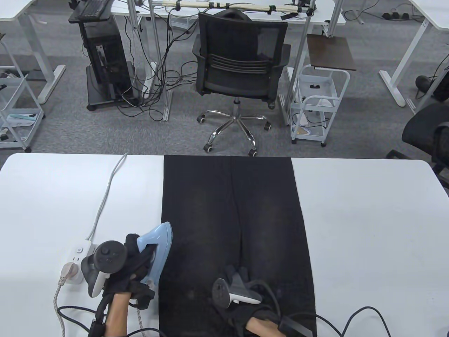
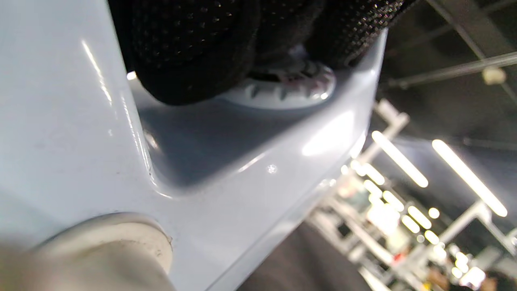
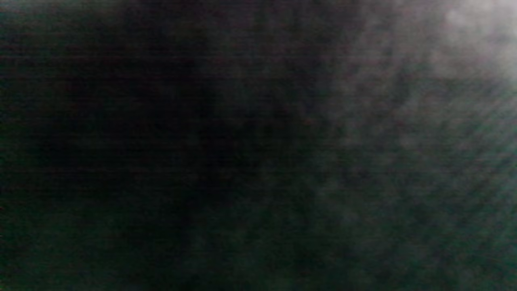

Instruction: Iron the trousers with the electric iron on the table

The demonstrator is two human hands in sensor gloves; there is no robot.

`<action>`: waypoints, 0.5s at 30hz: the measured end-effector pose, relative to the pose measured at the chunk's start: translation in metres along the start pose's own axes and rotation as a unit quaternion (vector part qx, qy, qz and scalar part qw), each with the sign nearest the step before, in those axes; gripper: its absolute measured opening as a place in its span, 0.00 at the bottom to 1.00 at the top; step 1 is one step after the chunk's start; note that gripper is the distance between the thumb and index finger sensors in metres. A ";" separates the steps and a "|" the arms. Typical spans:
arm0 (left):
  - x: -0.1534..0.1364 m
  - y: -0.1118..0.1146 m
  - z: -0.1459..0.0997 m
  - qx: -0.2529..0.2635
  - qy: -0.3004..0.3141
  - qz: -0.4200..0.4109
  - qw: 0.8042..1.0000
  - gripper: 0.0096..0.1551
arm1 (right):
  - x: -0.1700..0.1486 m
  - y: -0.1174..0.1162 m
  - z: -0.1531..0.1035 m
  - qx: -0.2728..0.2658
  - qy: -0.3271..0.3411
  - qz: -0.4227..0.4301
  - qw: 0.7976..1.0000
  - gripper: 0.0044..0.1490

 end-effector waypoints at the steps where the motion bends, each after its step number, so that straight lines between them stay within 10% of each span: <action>1: 0.000 -0.001 0.000 0.001 0.001 0.001 1.000 0.25 | 0.000 0.002 -0.003 0.007 0.006 0.009 1.000 0.51; 7: 0.000 -0.005 -0.001 0.008 0.001 -0.004 1.000 0.25 | -0.004 0.061 -0.002 -0.083 -0.008 0.029 0.996 0.50; 15: -0.001 -0.005 -0.001 0.008 -0.002 0.002 1.000 0.25 | -0.059 0.110 0.086 -0.087 -0.090 0.054 0.991 0.48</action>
Point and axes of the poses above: the tracker on the back of each hand, its own x axis roughly to the thumb side, its own z axis roughly from the wrist to the fingertips, y = z × x, the point moved 5 cm from there along z, roughly from the wrist to the fingertips, and after that the axes turned 14 degrees about z, right-handed, at the moved point
